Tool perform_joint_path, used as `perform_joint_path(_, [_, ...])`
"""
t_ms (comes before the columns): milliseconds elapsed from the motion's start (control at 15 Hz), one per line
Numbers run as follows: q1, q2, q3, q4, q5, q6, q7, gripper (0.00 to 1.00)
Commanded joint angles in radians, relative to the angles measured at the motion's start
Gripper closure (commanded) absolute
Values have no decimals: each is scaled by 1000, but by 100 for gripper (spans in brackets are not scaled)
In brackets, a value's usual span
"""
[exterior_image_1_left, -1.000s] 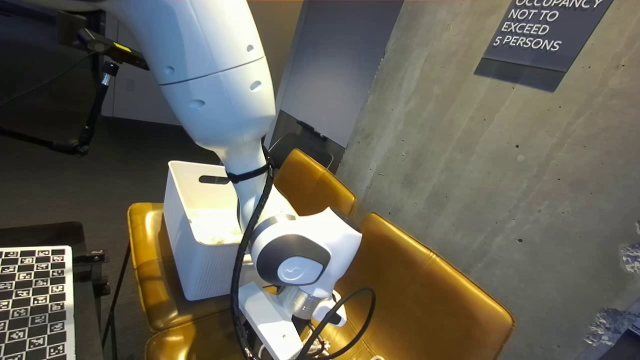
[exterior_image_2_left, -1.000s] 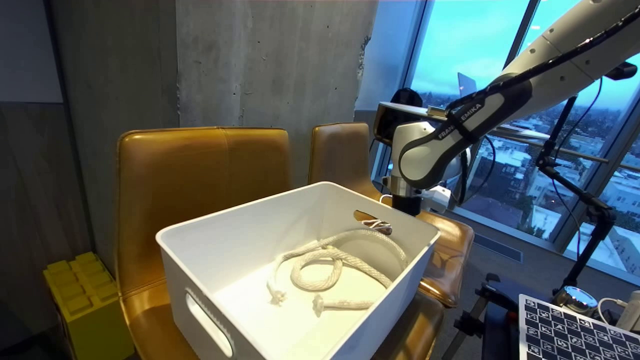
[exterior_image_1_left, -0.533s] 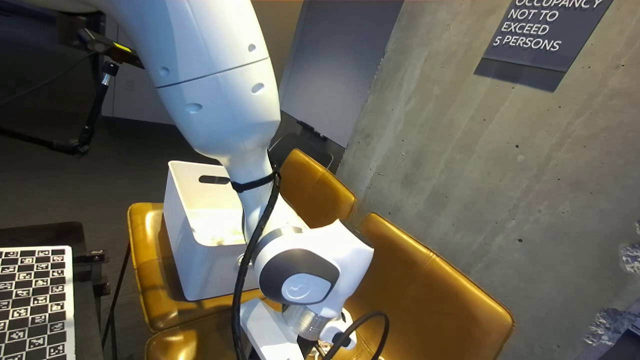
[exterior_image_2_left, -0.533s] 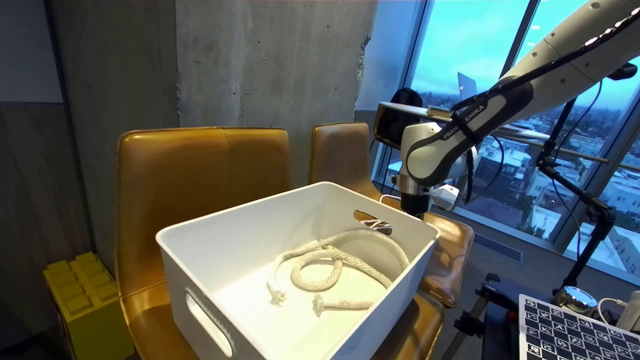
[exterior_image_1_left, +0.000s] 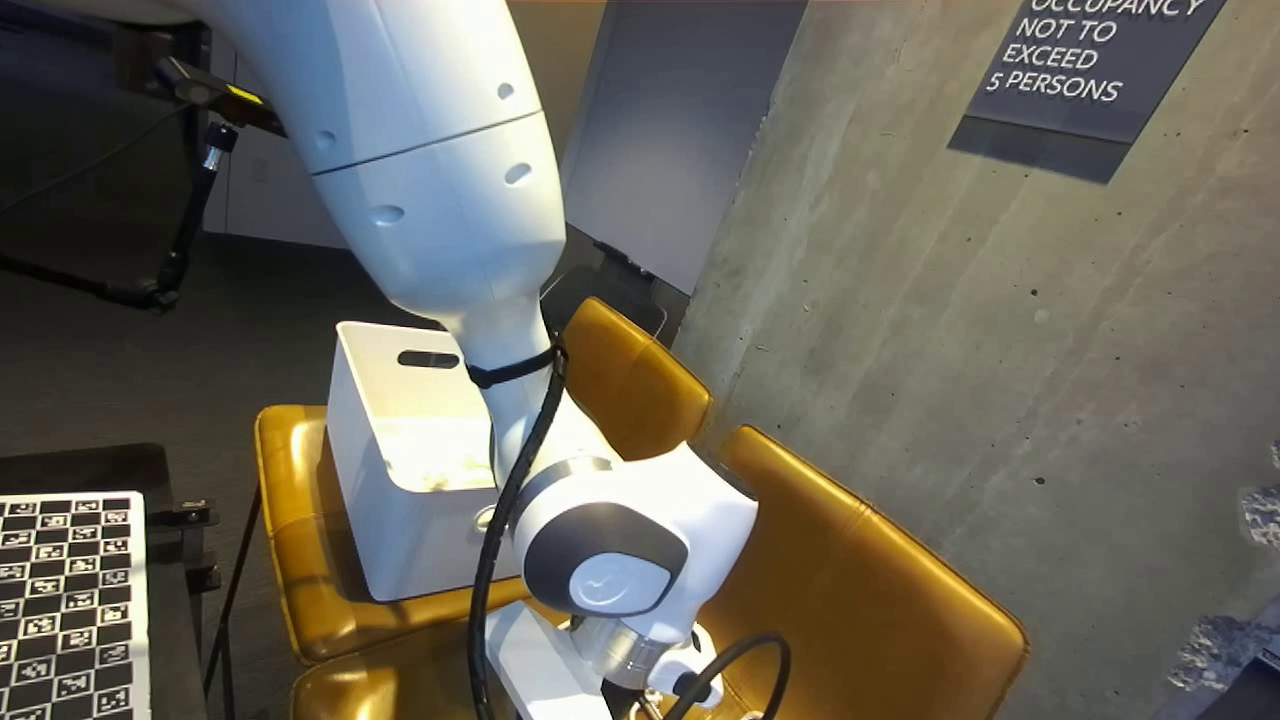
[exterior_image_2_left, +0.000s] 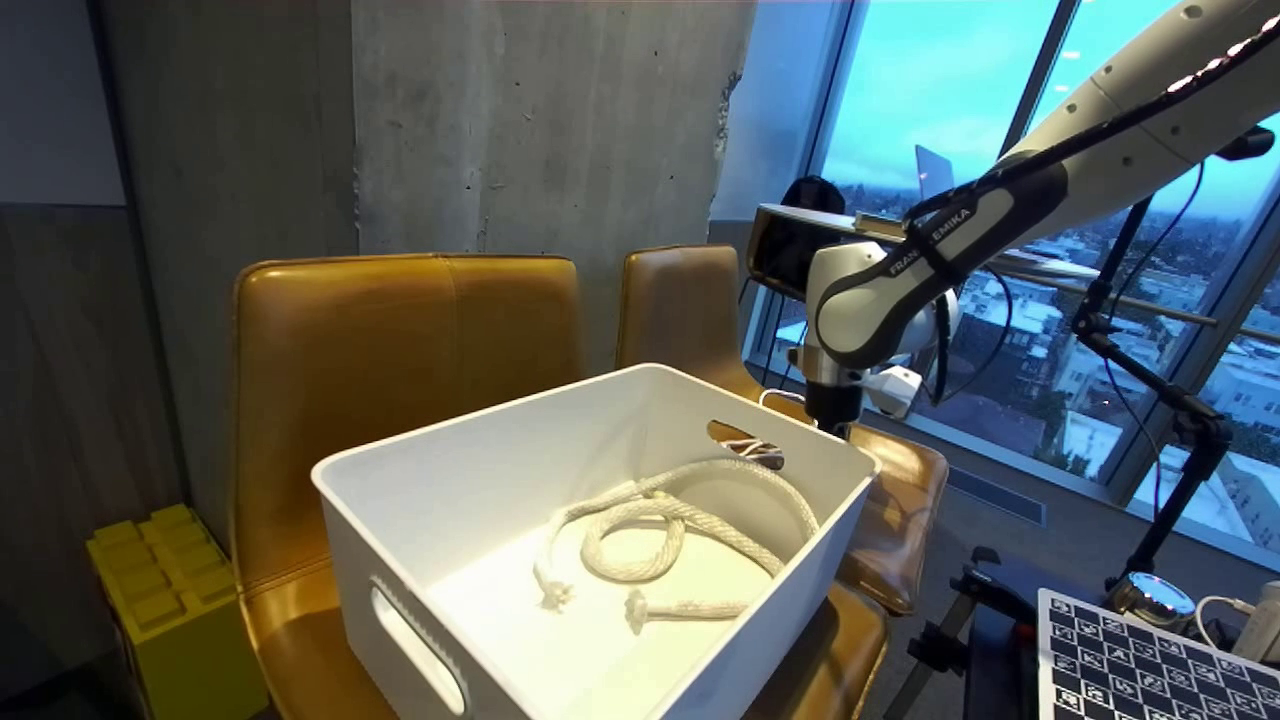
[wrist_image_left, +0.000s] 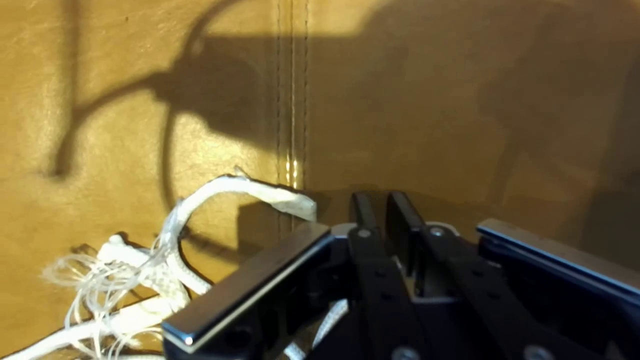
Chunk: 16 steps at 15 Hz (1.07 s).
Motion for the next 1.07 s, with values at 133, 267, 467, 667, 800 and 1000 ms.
perform_joint_path(133, [-1, -2, 18, 43, -1, -16, 17, 38])
perform_joint_path(267, [2, -1, 23, 61, 1, -19, 20, 23])
perform_joint_path(467, [7, 4, 28, 85, 3, -23, 26, 2])
perform_joint_path(667, [5, 12, 27, 91, 3, -19, 31, 0])
perform_joint_path(800, [-1, 21, 22, 87, 3, -17, 35, 0])
perform_joint_path(1000, [-10, 35, 17, 85, 2, -13, 37, 0])
